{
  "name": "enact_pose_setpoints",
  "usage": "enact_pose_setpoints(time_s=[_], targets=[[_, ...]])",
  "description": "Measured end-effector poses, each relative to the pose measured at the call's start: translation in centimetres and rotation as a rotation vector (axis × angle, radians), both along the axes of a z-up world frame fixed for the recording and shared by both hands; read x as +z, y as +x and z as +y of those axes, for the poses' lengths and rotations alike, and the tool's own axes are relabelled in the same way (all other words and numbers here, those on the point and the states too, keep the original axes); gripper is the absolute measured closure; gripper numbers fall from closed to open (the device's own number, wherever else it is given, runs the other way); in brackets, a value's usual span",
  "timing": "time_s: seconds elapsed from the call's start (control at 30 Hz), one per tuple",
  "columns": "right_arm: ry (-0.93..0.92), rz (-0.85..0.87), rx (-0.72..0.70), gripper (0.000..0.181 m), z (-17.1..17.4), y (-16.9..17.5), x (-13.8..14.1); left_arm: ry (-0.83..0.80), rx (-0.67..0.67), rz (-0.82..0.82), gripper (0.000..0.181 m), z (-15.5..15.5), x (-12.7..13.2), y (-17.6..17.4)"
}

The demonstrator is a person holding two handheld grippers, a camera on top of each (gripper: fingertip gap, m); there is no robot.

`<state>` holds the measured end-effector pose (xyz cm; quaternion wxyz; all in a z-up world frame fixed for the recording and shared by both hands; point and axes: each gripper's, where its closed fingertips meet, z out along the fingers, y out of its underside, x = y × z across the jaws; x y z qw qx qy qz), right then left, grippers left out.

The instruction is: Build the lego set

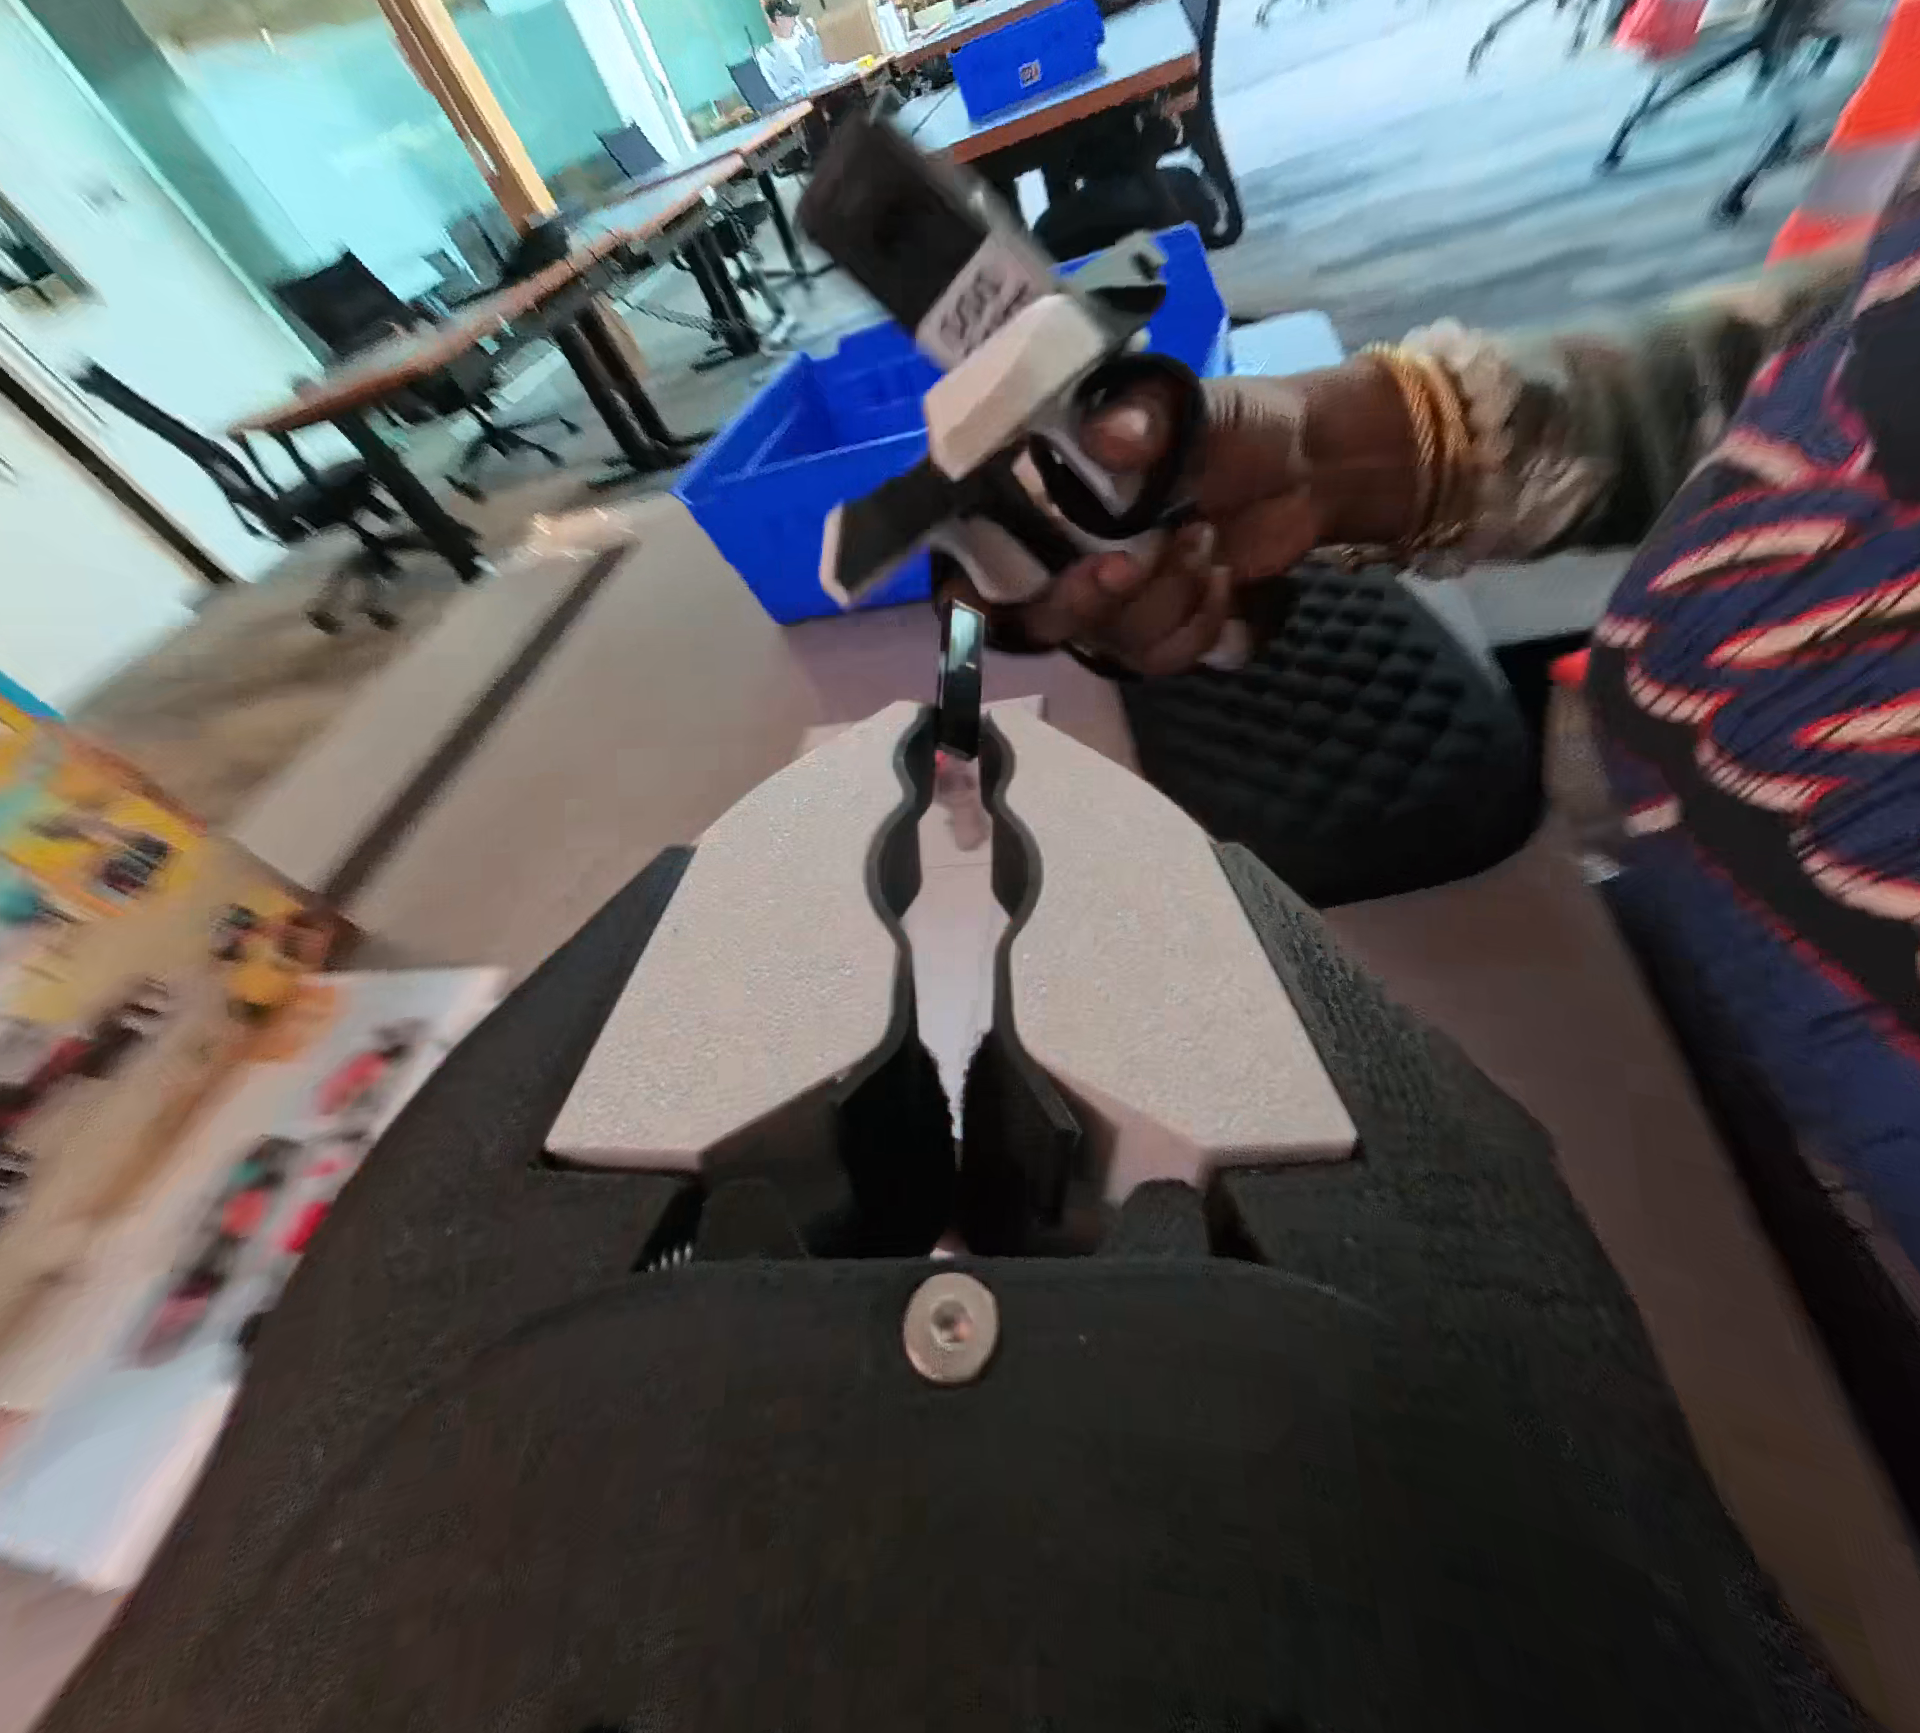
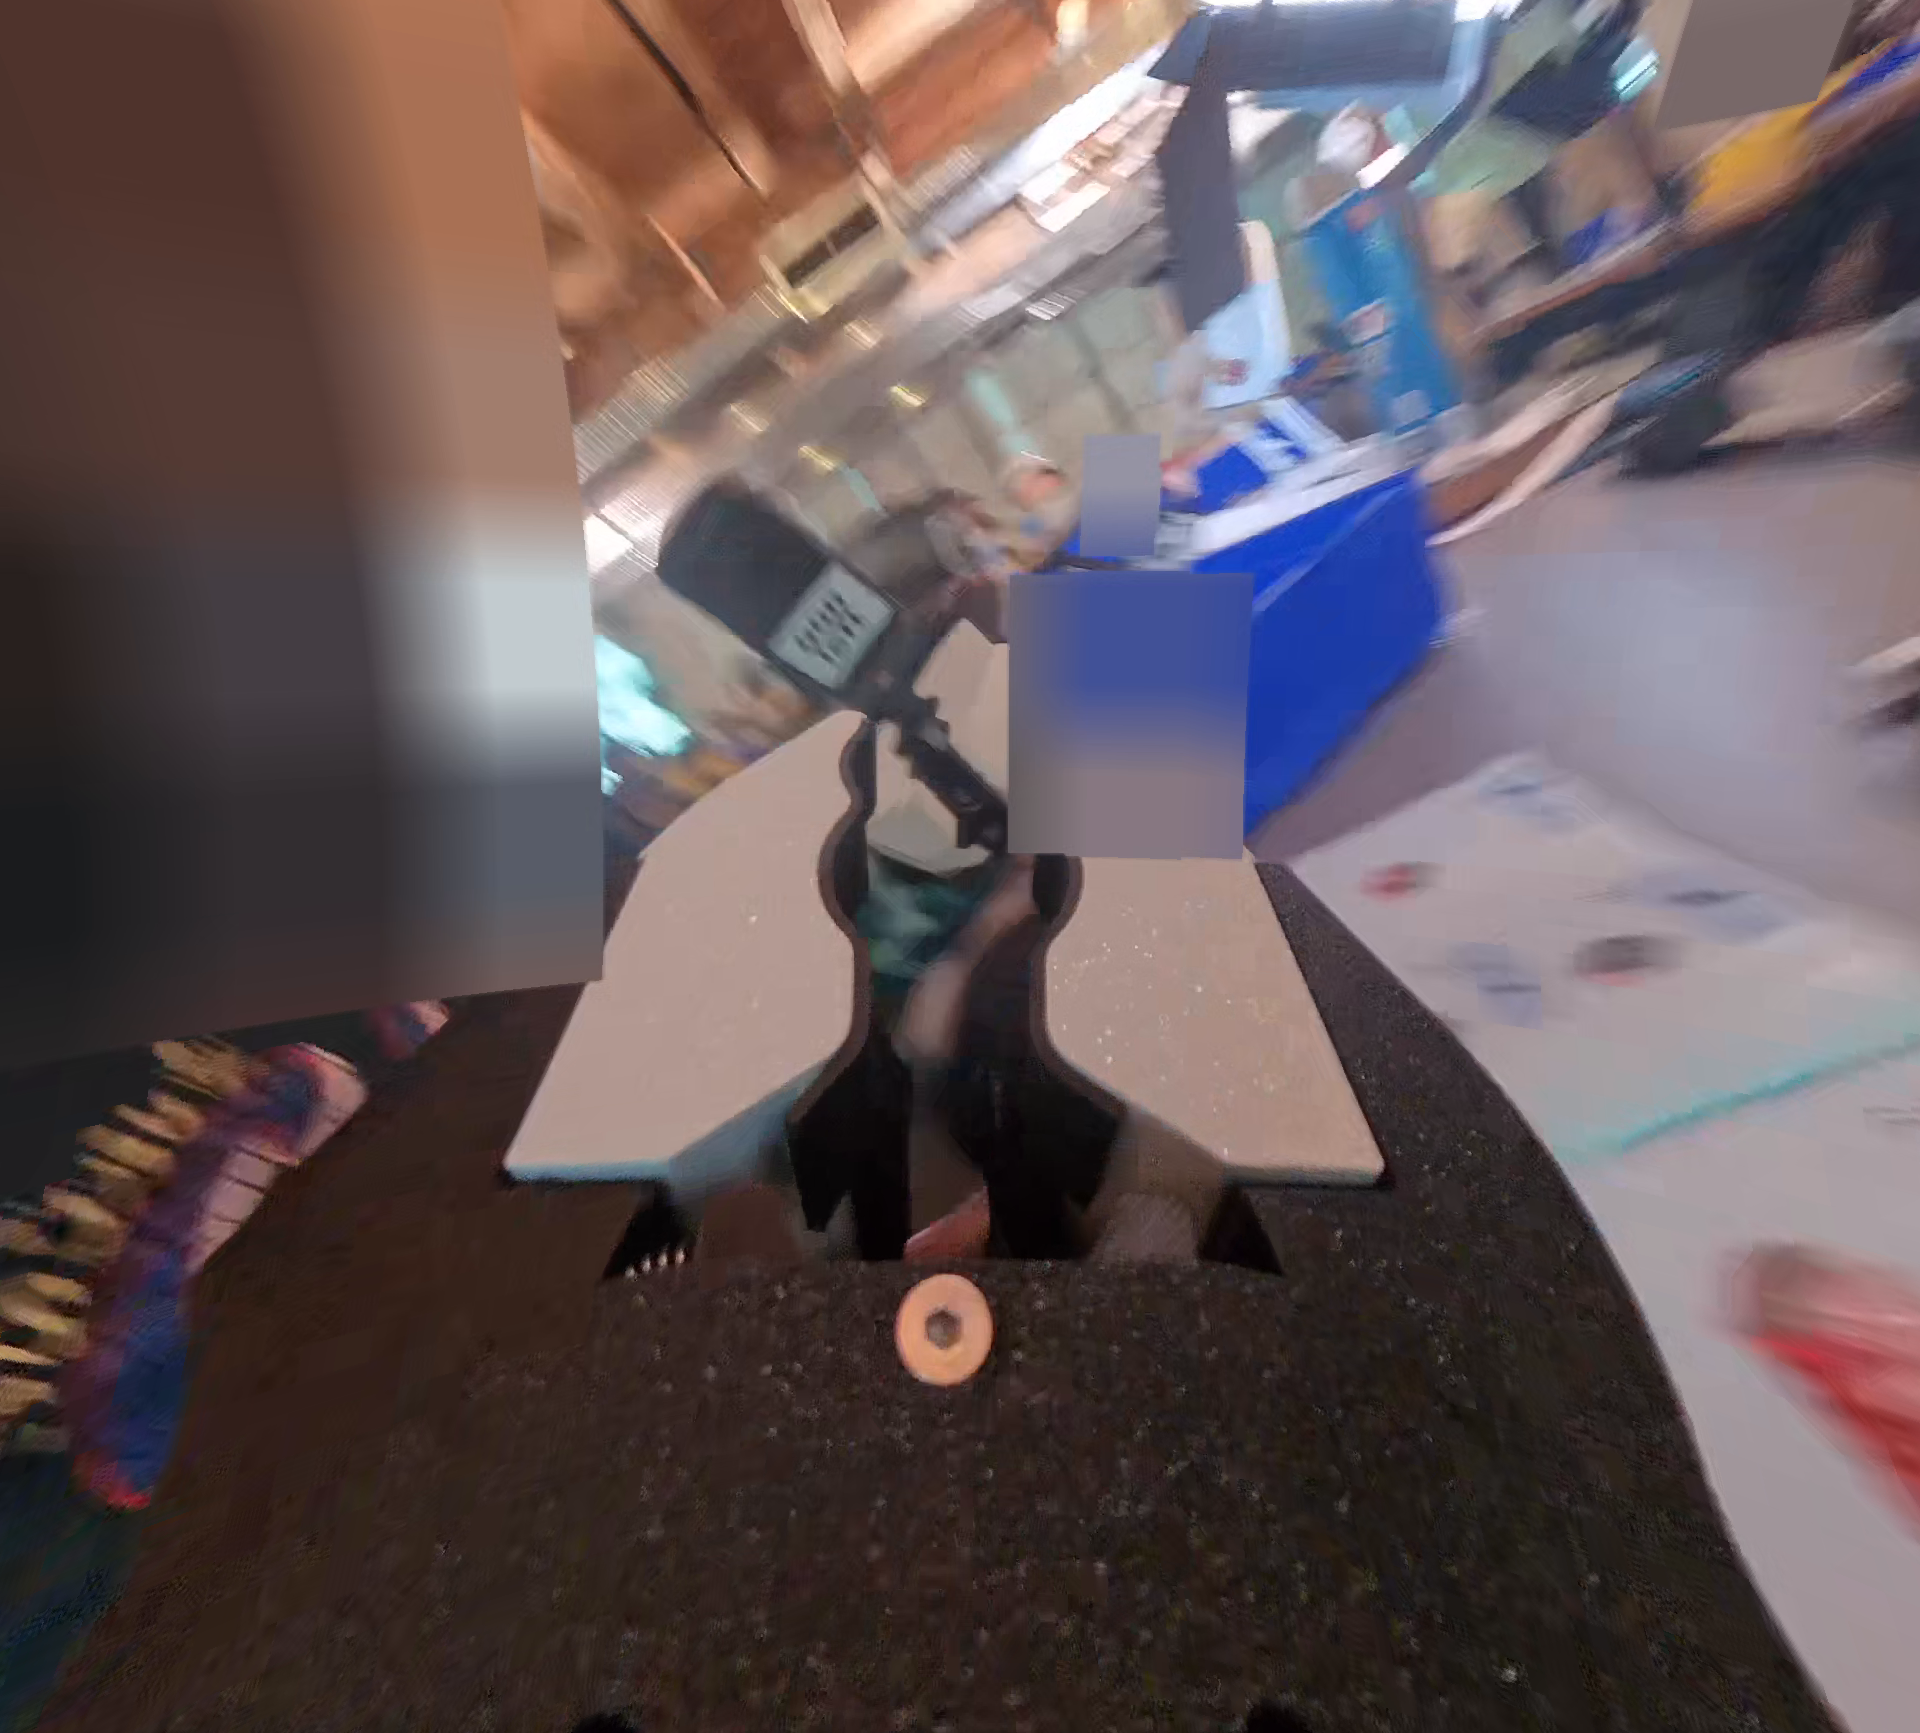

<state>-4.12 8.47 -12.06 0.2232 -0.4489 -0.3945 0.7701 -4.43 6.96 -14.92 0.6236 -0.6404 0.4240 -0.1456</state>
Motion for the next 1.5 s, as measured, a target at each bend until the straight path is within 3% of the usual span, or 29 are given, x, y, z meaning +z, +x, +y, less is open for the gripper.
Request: enact_pose_setpoints(time_s=[0.1, 0.17, 0.27, 0.37, 0.73, 0.8, 1.03, 1.17, 1.23, 1.37, 1.5], targets=[[0.702, -0.036, -0.204, 0.158, -0.2, 0.7, -1.3, -0.254, -0.043, -0.164, 0.174, -0.4, -1.4, 0.2], [1.004, -0.064, -0.211, 0.161, -1.0, 0.9, -2.1, -0.378, -0.085, -0.244, 0.174, -0.9, -2.0, 0.5], [1.147, -0.122, -0.111, 0.162, -2.1, 0.8, -3.8, -0.455, -0.102, -0.286, 0.174, -1.1, -2.6, 0.6], [1.237, -0.146, -0.114, 0.166, -1.9, 0.3, -4.8, -0.478, -0.095, -0.266, 0.174, -1.1, -3.2, 0.5], [1.225, -0.209, -0.073, 0.173, -1.8, 0.5, -6.5, -0.485, -0.105, -0.215, 0.172, -1.1, -3.9, 0.9], [1.174, -0.255, -0.108, 0.173, -0.9, 0.9, -7.1, -0.465, -0.056, -0.178, 0.158, -0.9, -4.4, 0.3], [0.970, -0.420, -0.238, 0.173, 3.9, 1.7, -10.5, -0.298, 0.364, -0.057, 0.147, 0.9, -6.5, -6.5], [0.965, -0.457, -0.265, 0.173, 6.4, 0.5, -11.0, -0.036, 0.824, -0.028, 0.138, 2.0, -5.3, -15.6], [0.976, -0.495, -0.278, 0.173, 8.1, 0.3, -11.3, -0.009, 0.816, -0.010, 0.136, 1.8, -5.0, -16.4], [0.992, -0.687, -0.347, 0.173, 12.3, 1.0, -13.1, -0.135, 0.700, -0.107, 0.127, 1.3, -5.4, -14.6], [0.921, -0.785, -0.344, 0.173, 13.5, 0.9, -15.1, -0.146, 0.677, -0.138, 0.127, 0.6, -5.1, -13.7]])
